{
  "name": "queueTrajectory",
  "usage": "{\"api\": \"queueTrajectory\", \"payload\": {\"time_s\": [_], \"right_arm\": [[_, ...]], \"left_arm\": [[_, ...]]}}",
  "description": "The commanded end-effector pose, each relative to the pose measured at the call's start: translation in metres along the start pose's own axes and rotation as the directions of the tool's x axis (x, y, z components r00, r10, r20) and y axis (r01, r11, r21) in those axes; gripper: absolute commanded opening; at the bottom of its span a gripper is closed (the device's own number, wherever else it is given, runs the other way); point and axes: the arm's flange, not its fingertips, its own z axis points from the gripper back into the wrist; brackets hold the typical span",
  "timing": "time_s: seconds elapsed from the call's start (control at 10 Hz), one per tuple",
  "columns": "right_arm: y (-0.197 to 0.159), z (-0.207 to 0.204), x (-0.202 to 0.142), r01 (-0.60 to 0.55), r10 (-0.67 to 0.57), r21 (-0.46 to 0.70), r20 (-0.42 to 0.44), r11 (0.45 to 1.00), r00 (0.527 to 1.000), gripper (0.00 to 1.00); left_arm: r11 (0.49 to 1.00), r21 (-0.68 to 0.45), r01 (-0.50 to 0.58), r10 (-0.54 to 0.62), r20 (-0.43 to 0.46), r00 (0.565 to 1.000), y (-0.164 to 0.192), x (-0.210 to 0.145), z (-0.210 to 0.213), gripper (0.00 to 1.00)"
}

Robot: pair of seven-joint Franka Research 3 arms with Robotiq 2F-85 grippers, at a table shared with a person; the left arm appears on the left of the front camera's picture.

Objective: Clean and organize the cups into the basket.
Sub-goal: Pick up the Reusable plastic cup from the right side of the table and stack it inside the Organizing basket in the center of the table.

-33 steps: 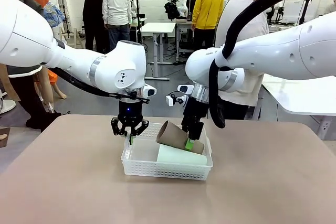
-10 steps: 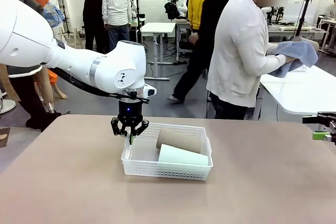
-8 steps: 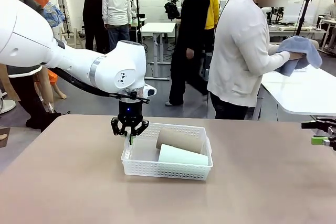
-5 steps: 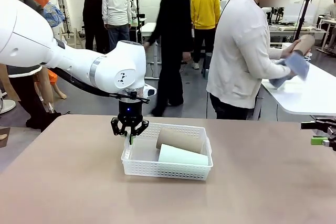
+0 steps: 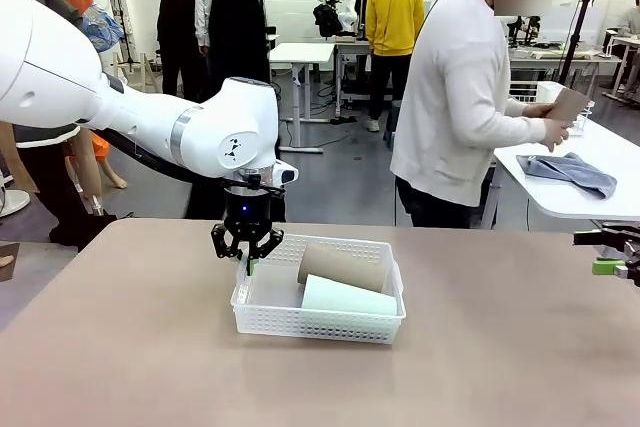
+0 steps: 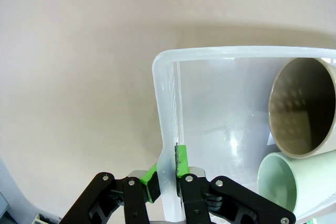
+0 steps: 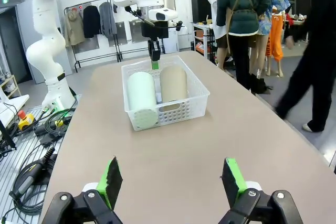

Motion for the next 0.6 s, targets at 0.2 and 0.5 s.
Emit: {"api": "queueTrajectory", "payload": {"time_s": [0.2, 0.5], "right_arm": [[0.0016, 0.0009, 0.0026, -0.004, 0.004, -0.003, 0.000, 1.000, 1.000, 1.00], [0.0016, 0.0009, 0.0026, -0.004, 0.004, -0.003, 0.000, 1.000, 1.000, 1.00]], "left_arm": [[1.000, 0.001, -0.003, 0.003, 0.002, 1.000, -0.0002, -0.0006, 0.0009, 0.00], [1.000, 0.001, -0.003, 0.003, 0.002, 1.000, -0.0002, -0.0006, 0.0009, 0.00]]}}
